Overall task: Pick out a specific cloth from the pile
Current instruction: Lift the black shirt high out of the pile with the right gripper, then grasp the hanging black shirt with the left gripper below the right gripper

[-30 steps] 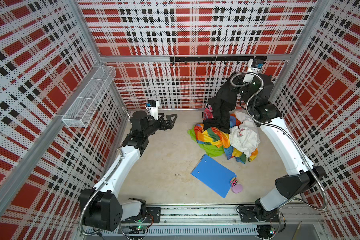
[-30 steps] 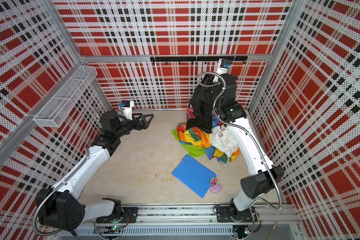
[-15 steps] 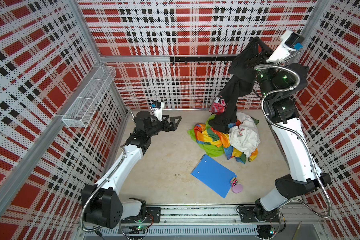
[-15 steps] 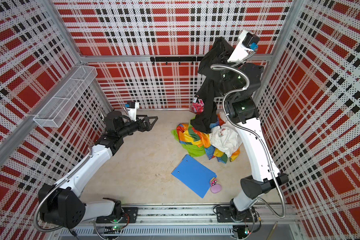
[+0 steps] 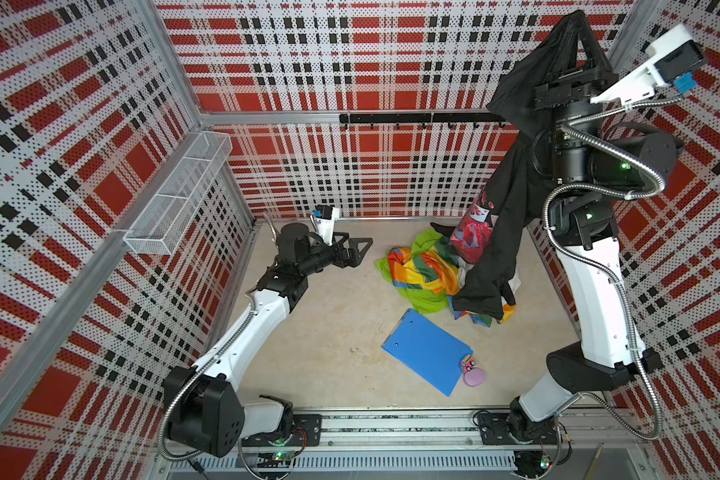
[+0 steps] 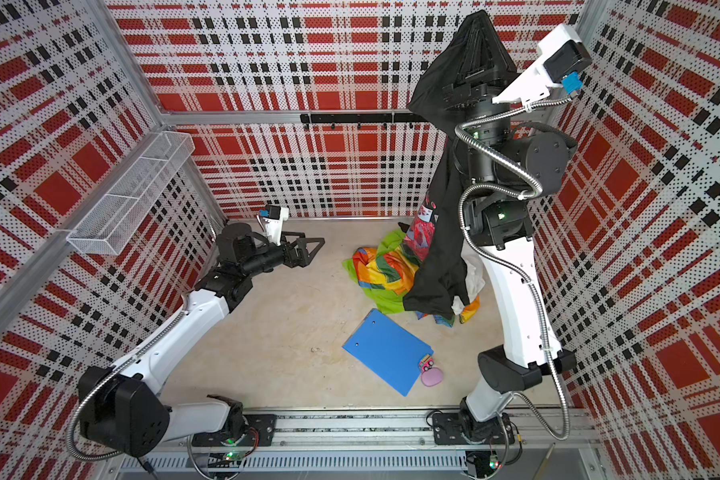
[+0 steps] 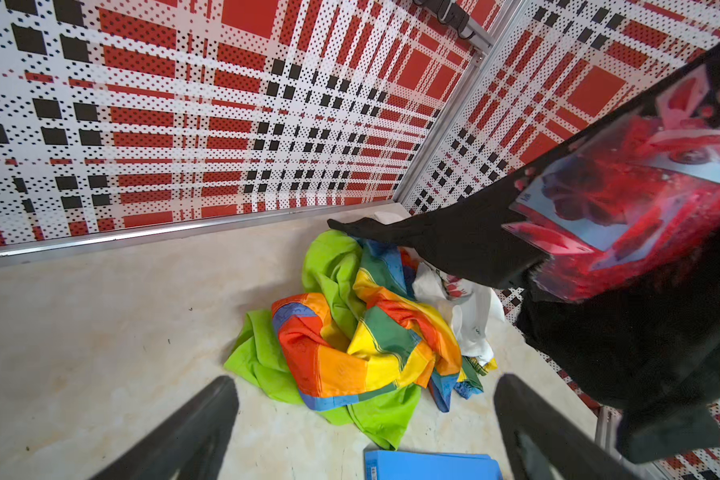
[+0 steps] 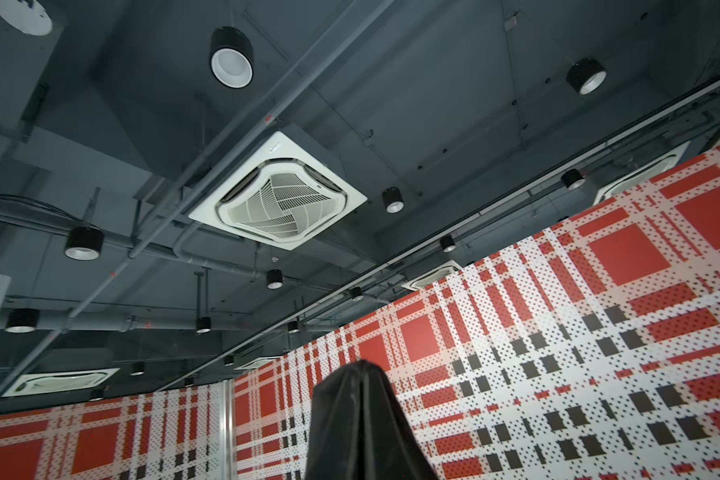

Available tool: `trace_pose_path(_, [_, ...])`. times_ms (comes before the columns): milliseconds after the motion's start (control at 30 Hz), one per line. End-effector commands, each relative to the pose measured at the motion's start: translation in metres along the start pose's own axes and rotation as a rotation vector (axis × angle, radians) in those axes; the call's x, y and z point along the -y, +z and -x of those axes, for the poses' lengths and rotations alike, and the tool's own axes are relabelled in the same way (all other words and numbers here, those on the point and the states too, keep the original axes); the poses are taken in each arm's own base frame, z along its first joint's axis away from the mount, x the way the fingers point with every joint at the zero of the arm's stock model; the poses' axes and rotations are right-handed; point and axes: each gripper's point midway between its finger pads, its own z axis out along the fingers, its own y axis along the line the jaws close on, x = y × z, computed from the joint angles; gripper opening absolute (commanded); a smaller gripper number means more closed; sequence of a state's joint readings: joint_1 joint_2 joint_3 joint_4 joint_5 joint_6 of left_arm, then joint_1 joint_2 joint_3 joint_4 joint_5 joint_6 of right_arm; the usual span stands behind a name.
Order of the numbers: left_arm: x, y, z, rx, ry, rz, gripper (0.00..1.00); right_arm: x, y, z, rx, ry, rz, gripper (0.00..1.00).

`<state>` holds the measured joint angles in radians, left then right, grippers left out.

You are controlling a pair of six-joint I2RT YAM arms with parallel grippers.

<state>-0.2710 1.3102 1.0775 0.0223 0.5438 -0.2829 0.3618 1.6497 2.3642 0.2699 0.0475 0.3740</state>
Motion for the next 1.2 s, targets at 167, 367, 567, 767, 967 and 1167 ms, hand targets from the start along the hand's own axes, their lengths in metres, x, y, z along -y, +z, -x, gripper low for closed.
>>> trace_pose_path(167, [0.025,-0.009,0.015,0.044,0.023,-0.164,1.00,-0.054,-0.011,0.033,0.024,0.186,0.269,0.01])
trace_pose_path(367, [0.076,-0.039,0.036,0.115,0.070,-0.428,0.99,-0.066,-0.016,0.020,-0.019,0.325,0.365,0.01])
trace_pose_path(567, [0.129,-0.015,0.029,0.128,0.116,-0.509,0.99,-0.075,-0.019,0.010,-0.047,0.409,0.407,0.01])
trace_pose_path(767, [0.174,0.019,0.049,0.172,0.151,-0.533,0.99,-0.082,-0.021,0.003,-0.087,0.436,0.419,0.02])
trace_pose_path(967, [0.200,0.063,0.046,0.173,0.239,-0.427,0.99,-0.084,-0.025,0.003,-0.103,0.445,0.425,0.02])
trace_pose_path(1167, [0.176,0.103,0.050,0.194,0.209,-0.167,0.99,-0.083,-0.031,0.001,-0.116,0.448,0.422,0.02])
